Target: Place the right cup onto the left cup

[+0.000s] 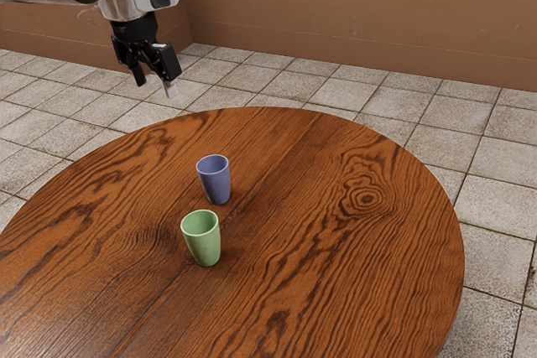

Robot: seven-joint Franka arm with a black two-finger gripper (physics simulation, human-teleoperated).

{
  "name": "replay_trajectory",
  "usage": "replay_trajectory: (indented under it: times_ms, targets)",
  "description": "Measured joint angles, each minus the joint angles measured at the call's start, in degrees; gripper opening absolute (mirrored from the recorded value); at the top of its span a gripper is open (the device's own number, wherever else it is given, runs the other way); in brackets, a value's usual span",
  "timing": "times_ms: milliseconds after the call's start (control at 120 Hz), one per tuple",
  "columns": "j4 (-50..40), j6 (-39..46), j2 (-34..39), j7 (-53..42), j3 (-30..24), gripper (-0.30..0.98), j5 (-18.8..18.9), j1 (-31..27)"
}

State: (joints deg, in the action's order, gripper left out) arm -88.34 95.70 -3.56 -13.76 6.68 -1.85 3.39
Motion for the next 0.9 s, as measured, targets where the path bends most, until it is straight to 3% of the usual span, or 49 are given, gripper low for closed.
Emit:
replay_trajectory:
  times_ms: [300, 542, 900]
  targets:
    - [-0.95, 0.33, 0.36, 0.09, 0.00, 0.69, -0.03, 0.00]
    - [-14.71, 2.66, 6.53, 0.20, -0.80, 0.69, -2.36, -0.57]
    - [-32.57, 18.71, 7.34, 1.21, -1.92, 0.69, -2.50, -0.10]
